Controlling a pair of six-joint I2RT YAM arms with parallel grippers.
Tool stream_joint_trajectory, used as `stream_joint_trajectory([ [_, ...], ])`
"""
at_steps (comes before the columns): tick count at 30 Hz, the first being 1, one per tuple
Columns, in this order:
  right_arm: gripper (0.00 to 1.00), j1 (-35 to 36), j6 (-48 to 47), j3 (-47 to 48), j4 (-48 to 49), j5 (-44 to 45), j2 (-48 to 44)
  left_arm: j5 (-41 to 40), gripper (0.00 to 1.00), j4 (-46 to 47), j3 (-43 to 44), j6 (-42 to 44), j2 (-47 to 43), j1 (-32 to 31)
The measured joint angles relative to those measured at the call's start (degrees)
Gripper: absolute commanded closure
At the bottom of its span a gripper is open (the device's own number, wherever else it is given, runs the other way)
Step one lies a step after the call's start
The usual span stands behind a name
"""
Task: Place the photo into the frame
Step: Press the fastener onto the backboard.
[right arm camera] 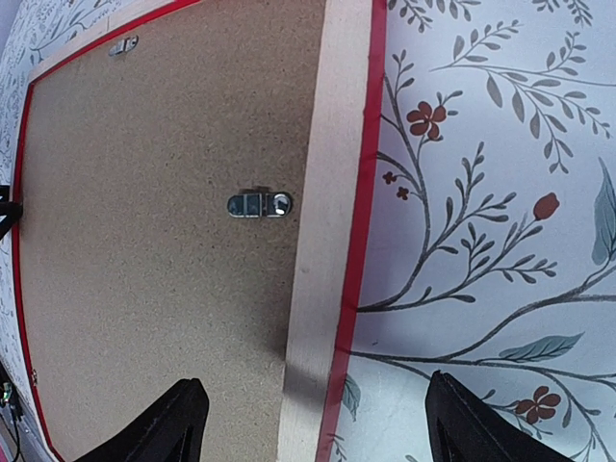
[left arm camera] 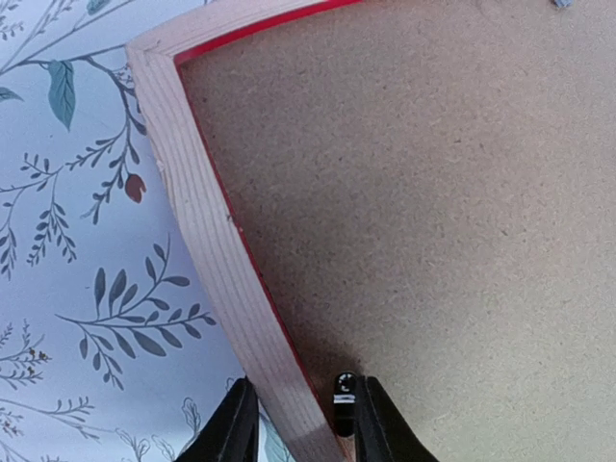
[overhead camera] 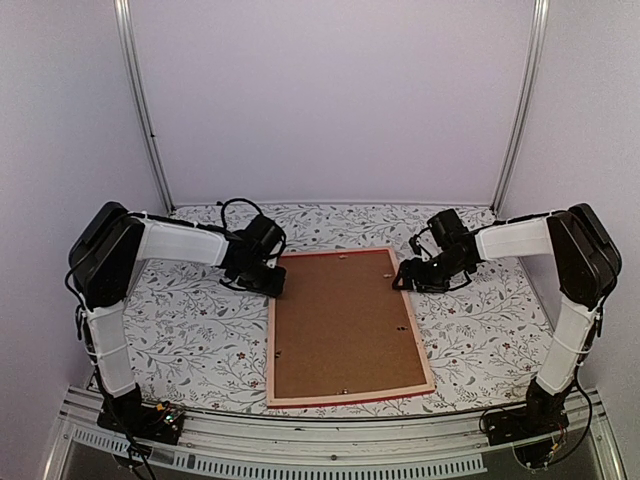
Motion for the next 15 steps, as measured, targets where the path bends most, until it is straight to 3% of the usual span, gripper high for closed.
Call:
stream_joint_trajectory([
  [7, 0.18, 0.0, 0.0, -0.02, 0.04, -0.02, 0.0, 1.33, 0.65, 1.68, -0.5, -0.52, -0.02, 0.48],
  [15, 0.18, 0.0, 0.0, -0.13, 0.26, -0.04, 0.0, 5.53, 0.42, 5.01, -2.84, -1.14, -0.44, 1.79],
])
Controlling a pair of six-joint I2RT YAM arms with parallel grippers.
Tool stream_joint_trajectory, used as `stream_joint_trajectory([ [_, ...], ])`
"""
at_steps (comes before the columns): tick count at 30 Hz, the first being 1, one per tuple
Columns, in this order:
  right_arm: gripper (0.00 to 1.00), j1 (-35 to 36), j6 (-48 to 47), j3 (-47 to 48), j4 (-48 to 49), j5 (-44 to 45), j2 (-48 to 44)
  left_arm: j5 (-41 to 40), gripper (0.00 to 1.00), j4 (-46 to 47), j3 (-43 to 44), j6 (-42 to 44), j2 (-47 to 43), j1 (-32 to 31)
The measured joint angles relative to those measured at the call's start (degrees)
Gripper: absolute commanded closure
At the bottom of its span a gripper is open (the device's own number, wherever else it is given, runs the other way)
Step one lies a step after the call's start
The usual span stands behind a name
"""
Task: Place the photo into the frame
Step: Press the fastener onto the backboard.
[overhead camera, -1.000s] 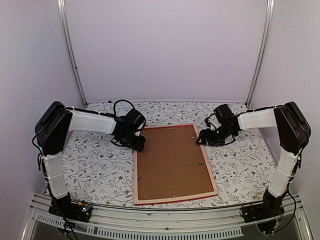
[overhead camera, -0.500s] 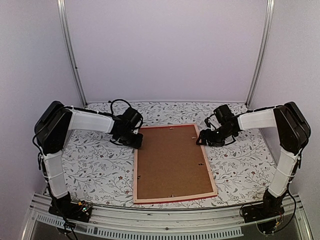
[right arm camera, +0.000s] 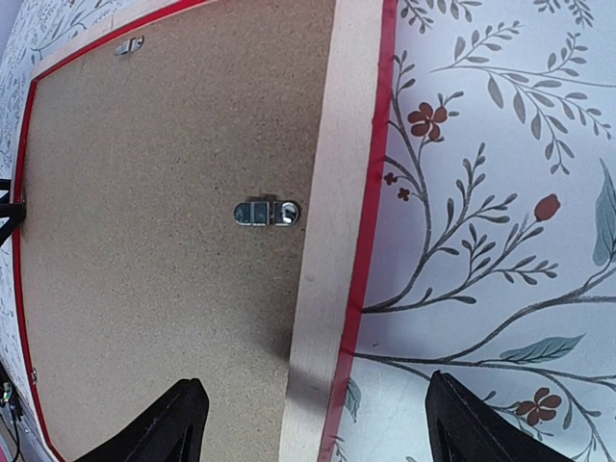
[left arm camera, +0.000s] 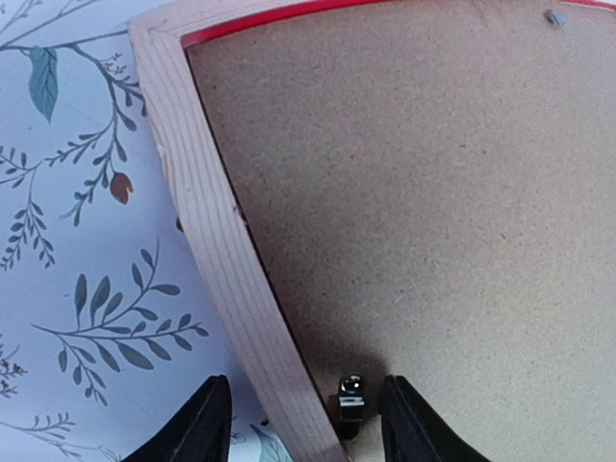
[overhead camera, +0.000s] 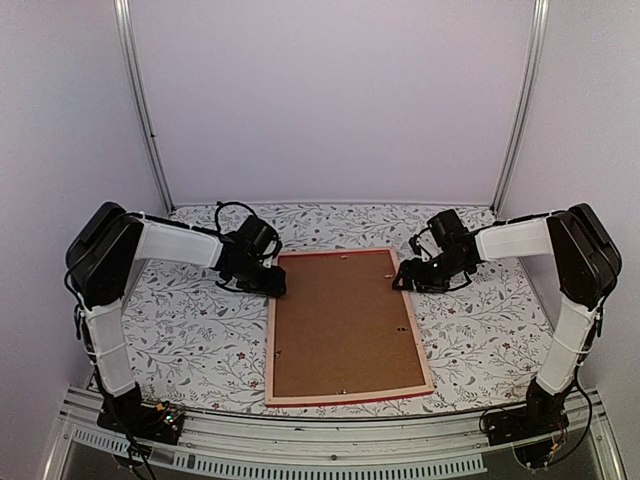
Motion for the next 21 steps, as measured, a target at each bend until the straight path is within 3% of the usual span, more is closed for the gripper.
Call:
stream_joint_trajectory([
  [10, 0.18, 0.0, 0.02, -0.63, 0.87, -0.72, 0.07, 4.61, 0.37, 2.23, -4.15, -1.99, -2.71, 1.46],
  [21, 0.18, 0.0, -0.22, -0.66, 1.9, -1.31, 0.7, 7.8, 0.39, 4.39, -5.84, -3.39, -4.02, 4.28],
])
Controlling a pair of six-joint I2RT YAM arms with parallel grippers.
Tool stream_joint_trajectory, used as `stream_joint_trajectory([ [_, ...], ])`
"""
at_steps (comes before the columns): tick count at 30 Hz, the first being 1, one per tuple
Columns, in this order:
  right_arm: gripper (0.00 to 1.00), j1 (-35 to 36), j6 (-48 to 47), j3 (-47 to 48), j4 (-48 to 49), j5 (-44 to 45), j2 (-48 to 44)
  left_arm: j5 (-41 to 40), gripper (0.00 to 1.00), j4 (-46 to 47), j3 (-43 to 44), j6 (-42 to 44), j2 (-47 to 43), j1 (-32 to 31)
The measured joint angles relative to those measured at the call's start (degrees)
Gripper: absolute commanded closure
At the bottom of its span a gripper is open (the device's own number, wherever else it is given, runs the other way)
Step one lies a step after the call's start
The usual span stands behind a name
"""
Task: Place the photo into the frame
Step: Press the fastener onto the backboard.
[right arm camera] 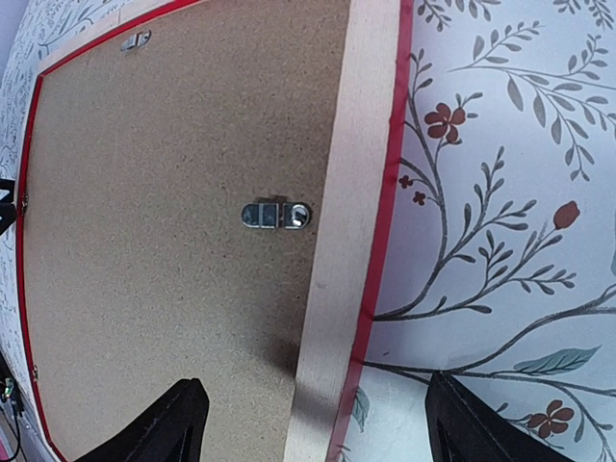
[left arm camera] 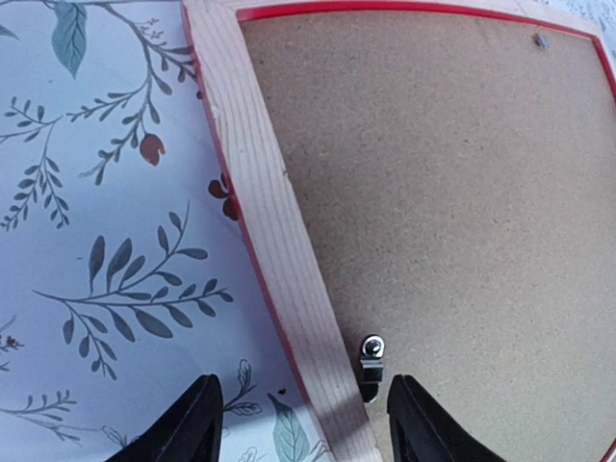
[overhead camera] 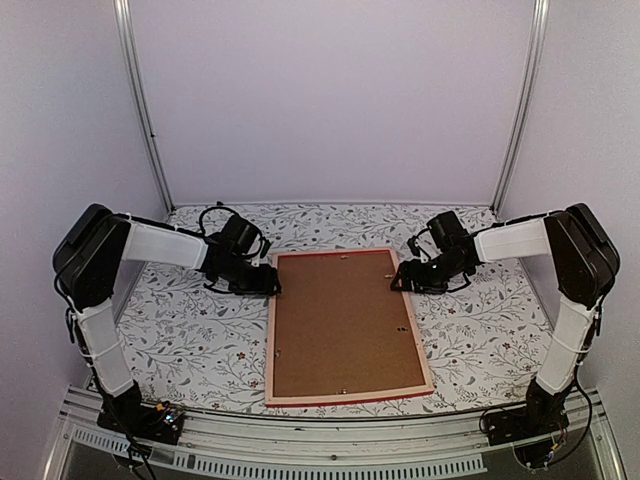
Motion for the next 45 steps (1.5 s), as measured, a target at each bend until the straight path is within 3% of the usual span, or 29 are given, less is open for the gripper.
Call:
stream_joint_trajectory([
  [16, 0.18, 0.0, -0.42, 0.0, -0.02, 0.0, 0.0, 0.13, 0.41, 0.0, 0.0, 0.04, 0.44, 0.02],
  [32, 0.18, 0.0, -0.42, 0.0, 0.37, -0.04, 0.15, -6.71, 0.42, -1.73, 1.92, 1.14, 1.64, -2.4],
  [40, 0.18, 0.0, -0.42, -0.24, 1.09, -0.22, 0.22, -10.03, 0.59, -1.95, 2.51, 1.44, 1.79, -3.74],
  [45, 0.18, 0.0, -0.42, -0.48, 1.81, -0.44, 0.26, -10.64, 0.61, -1.62, 2.54, 1.46, 1.66, -4.22],
])
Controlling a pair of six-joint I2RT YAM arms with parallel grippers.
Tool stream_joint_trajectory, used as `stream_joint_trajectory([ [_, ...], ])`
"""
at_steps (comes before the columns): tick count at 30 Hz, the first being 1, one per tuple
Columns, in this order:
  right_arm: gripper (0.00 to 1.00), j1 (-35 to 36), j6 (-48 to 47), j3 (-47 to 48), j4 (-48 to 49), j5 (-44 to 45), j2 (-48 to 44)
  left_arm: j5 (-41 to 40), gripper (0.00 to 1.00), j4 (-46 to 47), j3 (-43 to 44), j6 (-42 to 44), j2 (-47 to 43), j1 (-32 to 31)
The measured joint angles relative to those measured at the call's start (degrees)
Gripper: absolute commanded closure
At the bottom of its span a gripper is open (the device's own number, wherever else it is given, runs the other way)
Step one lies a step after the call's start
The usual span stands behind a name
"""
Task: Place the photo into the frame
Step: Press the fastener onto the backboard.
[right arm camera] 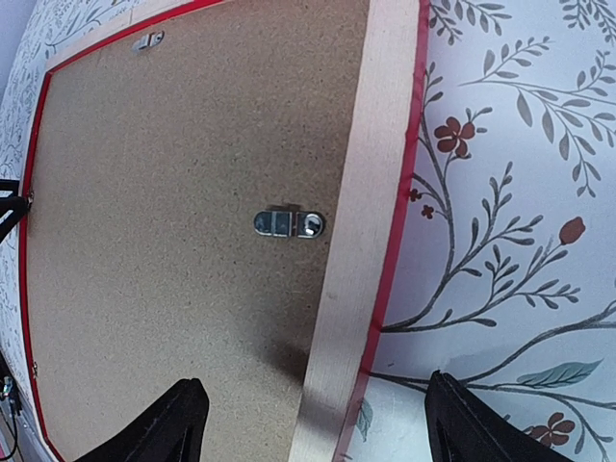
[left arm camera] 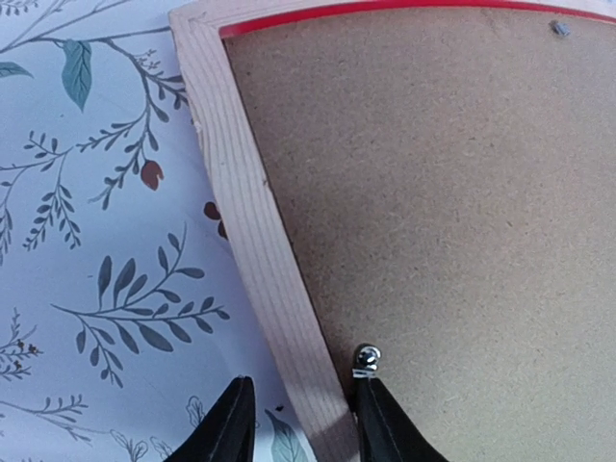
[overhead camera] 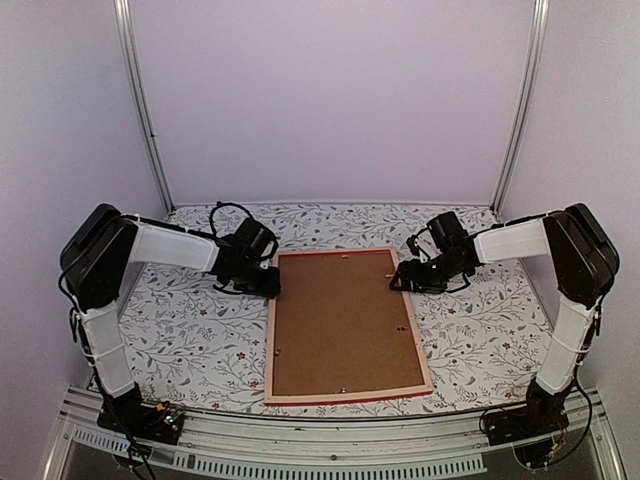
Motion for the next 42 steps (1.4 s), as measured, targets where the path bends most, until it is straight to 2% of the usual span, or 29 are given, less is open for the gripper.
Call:
stream_joint_trajectory([
  [4, 0.18, 0.0, -0.02, -0.17, 0.37, -0.04, 0.0, 0.28, 0.57, 0.04, -0.02, 0.0, -0.09, 0.09],
  [10, 0.18, 0.0, -0.04, -0.44, 1.01, -0.15, 0.0, 3.34, 0.41, 1.55, -0.04, -0.37, -0.46, 1.05],
  [14, 0.18, 0.0, -0.07, -0.48, 1.16, -0.2, 0.0, 4.81, 0.38, 1.92, -0.04, -0.74, -0.46, 1.2],
  [21, 0.18, 0.0, -0.2, -0.48, 1.16, -0.22, 0.0, 5.09, 0.4, 1.79, -0.02, -0.7, -0.44, 1.18],
  [34, 0.18, -0.07, -0.22, -0.48, 1.44, -0.85, 0.15, 0.11, 0.44, 0.15, 0.52, 1.05, 0.85, -0.26],
  [42, 0.18, -0.09, -0.22, -0.46, 1.88, -1.09, 0.35, -1.4, 0.56, 0.0, 1.09, 1.77, 1.2, -1.09],
])
